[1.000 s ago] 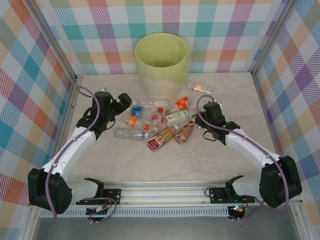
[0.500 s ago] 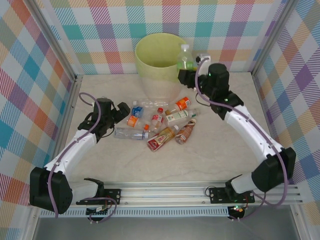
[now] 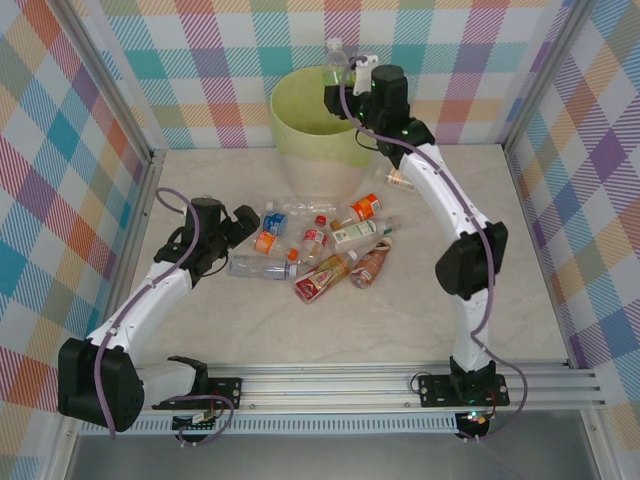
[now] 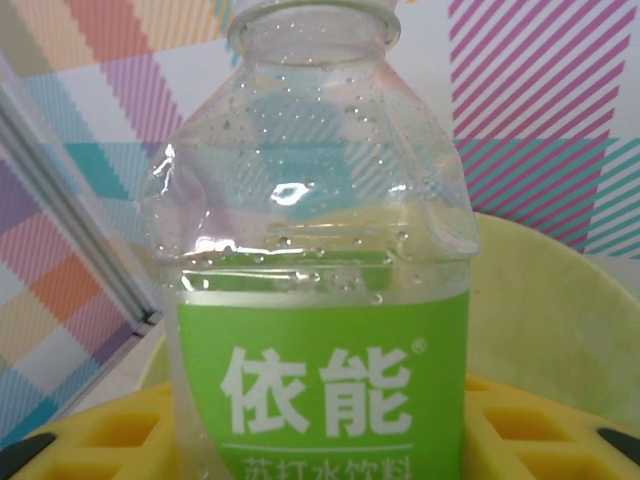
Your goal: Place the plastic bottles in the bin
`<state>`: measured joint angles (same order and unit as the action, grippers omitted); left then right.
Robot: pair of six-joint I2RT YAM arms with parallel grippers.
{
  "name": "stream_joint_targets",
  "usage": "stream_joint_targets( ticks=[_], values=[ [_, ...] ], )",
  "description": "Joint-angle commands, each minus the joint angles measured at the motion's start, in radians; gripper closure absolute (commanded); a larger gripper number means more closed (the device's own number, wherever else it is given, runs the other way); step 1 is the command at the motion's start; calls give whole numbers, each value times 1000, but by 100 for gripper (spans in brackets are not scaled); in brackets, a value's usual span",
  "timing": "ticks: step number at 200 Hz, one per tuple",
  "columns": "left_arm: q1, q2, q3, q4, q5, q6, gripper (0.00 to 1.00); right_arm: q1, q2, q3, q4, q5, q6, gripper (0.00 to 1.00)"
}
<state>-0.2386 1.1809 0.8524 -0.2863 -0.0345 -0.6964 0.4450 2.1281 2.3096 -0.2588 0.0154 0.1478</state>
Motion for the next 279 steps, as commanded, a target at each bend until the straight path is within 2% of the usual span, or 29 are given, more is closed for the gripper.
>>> stream_joint_targets(
  ticks=[1,23,109,148,239,279],
  values=[
    [16,-36,-22,-4,7,-15,0,3,109,210,-202,94,-34,48],
    [19,-49,-33,-6,-4,-13,0,2,196,333,-274,103,-55,46],
    [24,-42,-35,-5,7,-23,0,-2,220,329,-308,112,-94,37],
    [25,-35,-35,-11,6,-29,0,-3,187,329,-316,102,-96,30],
    [27,-4,-25,-14,27,-54,0,-3,48,216,-307,74,-125,26],
    [27,21,2,-101,-6,-98,0,-2,-35,141,-335,27,-136,24]
  ],
)
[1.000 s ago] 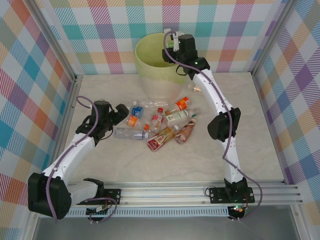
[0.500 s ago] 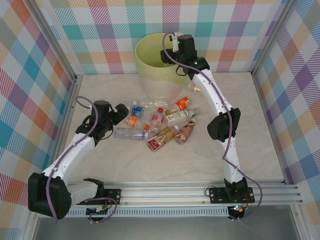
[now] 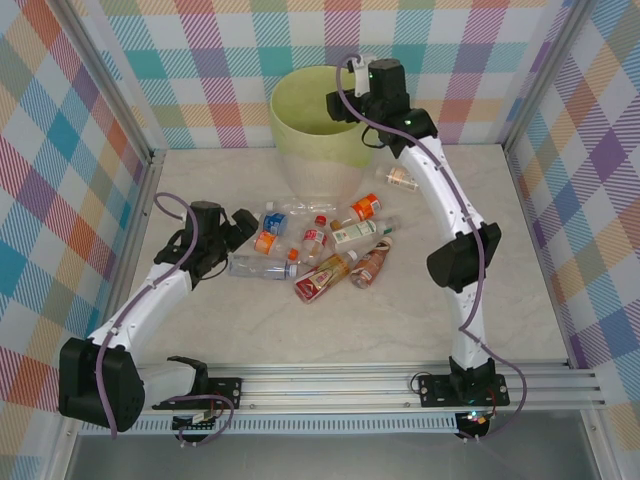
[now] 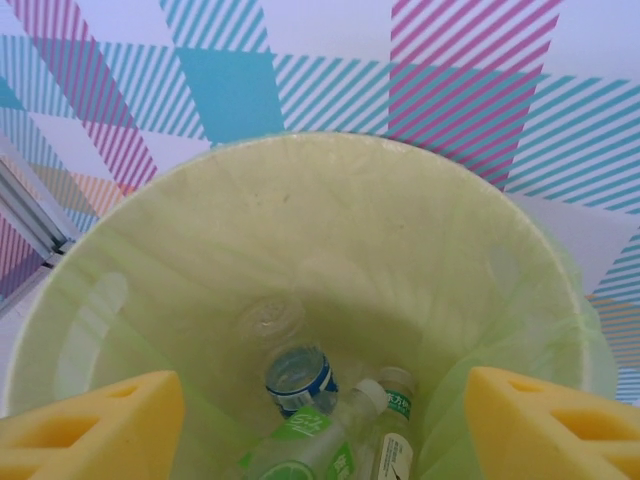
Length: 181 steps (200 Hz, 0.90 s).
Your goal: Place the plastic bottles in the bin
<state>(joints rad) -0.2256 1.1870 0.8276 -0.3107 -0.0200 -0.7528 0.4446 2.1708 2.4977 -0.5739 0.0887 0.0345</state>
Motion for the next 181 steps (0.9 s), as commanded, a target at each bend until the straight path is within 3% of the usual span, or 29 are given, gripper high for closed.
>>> stream_joint_targets(
  ticks=[1,100,108,111,181],
  values=[
    [14,15,26,-78,-21,-43,0,-1,-81,-51,-20,-47,-22,24],
    [14,26,-77,-68,-46,-293,0,-3,-636,-932,270,-149,127,12],
    [14,28,-95,-44,-34,-321,0,-1,-667,-990,284,-149,144,10],
    [14,29,-101,-40,-31,-331,0,-2,-677,-1012,291,-148,148,2],
    [-34,58,-171,20,-44,-515,0,-3,-787,-1247,289,-77,203,0]
  ],
)
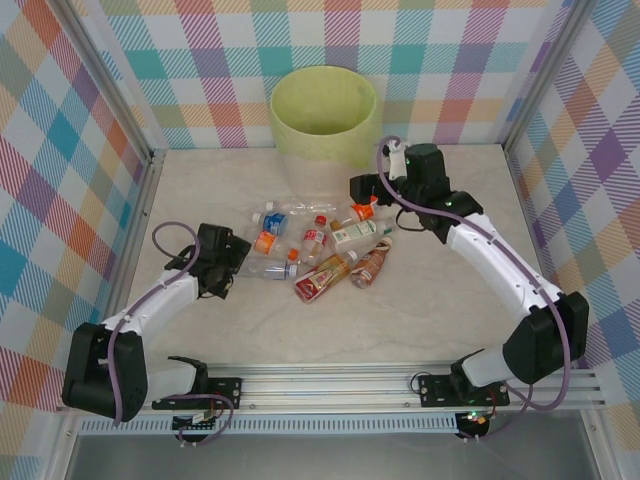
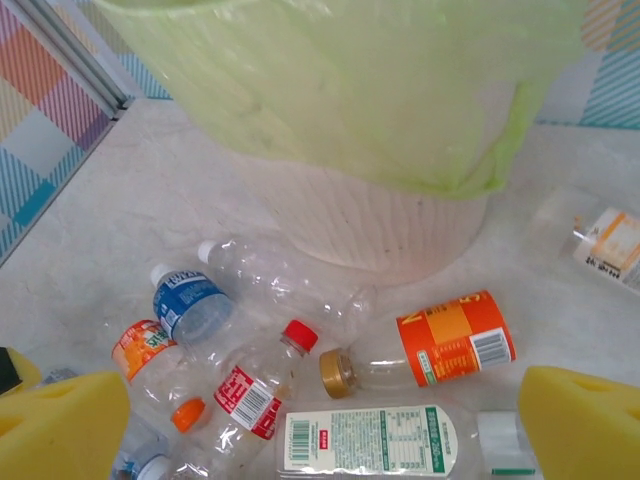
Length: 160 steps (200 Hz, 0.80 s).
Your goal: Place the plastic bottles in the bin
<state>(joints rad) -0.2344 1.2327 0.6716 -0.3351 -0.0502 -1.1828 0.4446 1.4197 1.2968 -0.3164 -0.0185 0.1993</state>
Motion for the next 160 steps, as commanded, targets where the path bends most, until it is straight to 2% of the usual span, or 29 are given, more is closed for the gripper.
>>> stream_joint_targets(
  ticks=[1,34,65,91,118,142,160],
  values=[
    [-26,13,-16,46,-14,-88,0,-3,-36,-48,34,30,39,0],
    [-62,62,-27,116,-13,-149,0,-2,-31,-85,56,27,90,0],
    [-89,107,7,101,-52,-164,1,-3,-25,-93,70,21,131,0],
    [-133,119,9,106,-114,-201,7,-2,-19,-94,66,3,148,0],
    [-175,143,-1,135,-132,-263,13,-3,-24,-104,59,8,173,0],
    [-183,186,0,137,-158,-271,17,-3,-34,-116,56,9,190,0],
    [-183,211,-9,148,-172,-278,24,-1,-46,-123,52,8,194,0]
  ],
)
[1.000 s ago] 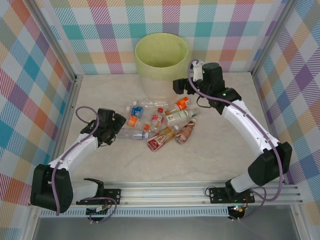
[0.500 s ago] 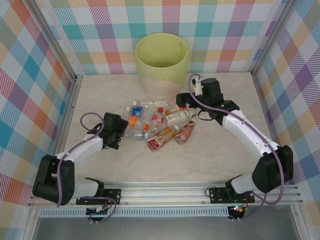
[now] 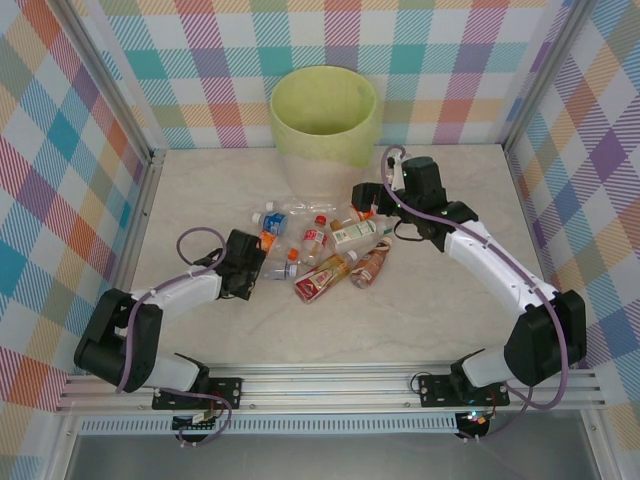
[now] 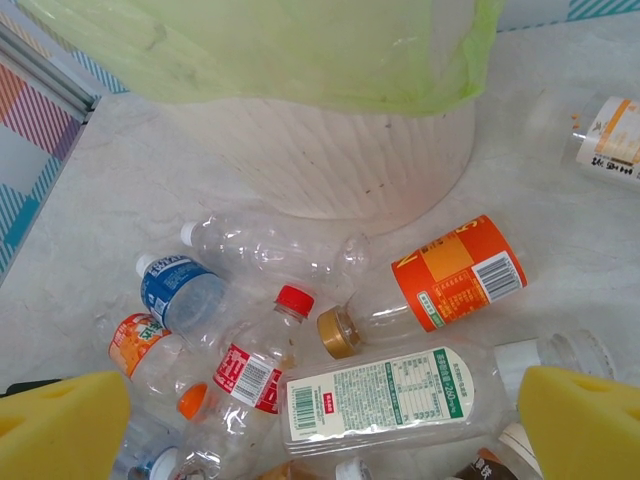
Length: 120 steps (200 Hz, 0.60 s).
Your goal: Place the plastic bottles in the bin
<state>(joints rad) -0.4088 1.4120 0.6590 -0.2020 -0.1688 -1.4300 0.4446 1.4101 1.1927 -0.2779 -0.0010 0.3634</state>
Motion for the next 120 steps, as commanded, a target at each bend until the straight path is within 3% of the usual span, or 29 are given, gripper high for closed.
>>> stream_joint_targets(
  ticks=[1,52,86,120],
  values=[
    [-8,33,2,17,-54,-32,24,-2,-38,-19,13,-10,30,0],
    [2,38,-22,162,23,104,42,-2,-81,-44,11,9,29,0],
    [4,-80,-97,238,-52,173,47,-2,-89,-51,10,15,31,0],
    [5,-219,-75,177,-116,328,52,-2,-92,-55,21,38,32,0]
  ],
)
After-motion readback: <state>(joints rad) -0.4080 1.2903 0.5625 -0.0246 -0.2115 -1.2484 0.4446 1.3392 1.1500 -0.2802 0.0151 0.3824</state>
